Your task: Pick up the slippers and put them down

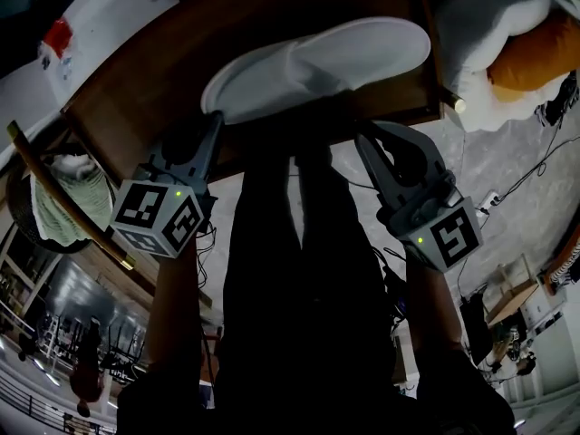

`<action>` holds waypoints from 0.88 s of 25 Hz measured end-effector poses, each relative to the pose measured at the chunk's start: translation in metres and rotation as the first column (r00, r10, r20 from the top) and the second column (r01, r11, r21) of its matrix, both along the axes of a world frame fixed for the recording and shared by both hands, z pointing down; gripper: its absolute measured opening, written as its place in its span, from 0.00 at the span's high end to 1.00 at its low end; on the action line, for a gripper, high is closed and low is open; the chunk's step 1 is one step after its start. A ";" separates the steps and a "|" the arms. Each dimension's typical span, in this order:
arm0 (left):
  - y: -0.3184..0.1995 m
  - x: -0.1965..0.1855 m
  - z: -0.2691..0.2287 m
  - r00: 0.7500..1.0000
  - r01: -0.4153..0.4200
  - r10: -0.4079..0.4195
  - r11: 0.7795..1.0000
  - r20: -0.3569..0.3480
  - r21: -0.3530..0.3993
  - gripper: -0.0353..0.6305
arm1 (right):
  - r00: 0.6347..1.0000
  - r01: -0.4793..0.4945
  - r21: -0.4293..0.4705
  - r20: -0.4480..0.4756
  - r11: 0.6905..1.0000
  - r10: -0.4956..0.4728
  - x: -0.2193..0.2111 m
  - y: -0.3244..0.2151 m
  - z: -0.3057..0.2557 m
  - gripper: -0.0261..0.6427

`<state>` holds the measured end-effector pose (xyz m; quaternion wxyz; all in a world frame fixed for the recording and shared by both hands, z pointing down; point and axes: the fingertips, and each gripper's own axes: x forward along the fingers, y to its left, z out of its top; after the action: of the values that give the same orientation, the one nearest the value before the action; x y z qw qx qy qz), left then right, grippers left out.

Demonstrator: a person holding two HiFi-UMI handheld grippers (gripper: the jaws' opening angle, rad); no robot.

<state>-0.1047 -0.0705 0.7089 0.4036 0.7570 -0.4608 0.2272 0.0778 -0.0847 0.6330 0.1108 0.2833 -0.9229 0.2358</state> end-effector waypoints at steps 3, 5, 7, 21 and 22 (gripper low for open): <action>-0.001 -0.002 0.005 0.998 -0.015 0.014 1.000 0.061 0.008 0.82 | 1.000 0.005 -0.005 -0.001 1.000 -0.005 0.002 0.004 0.003 0.92; -0.002 -0.004 0.008 0.993 -0.038 0.036 0.999 0.112 0.019 0.81 | 1.000 0.006 -0.010 -0.006 1.000 -0.006 0.004 0.006 0.006 0.92; -0.005 -0.004 0.010 0.985 -0.066 0.061 0.997 0.159 0.030 0.80 | 1.000 0.000 -0.015 -0.005 1.000 0.000 0.006 0.006 0.008 0.92; -0.013 -0.002 -0.002 0.962 -0.130 0.099 0.986 0.255 0.108 0.78 | 1.000 0.017 0.011 0.008 1.000 -0.017 0.003 0.003 0.002 0.92; -0.013 0.001 -0.011 0.968 -0.129 0.098 0.984 0.231 0.124 0.78 | 1.000 0.026 0.025 0.008 0.999 -0.026 -0.001 0.002 -0.007 0.92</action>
<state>-0.1036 -0.0836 0.6975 0.2821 0.7778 -0.4738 0.3016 0.0773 -0.0830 0.6258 0.1067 0.2716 -0.9299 0.2240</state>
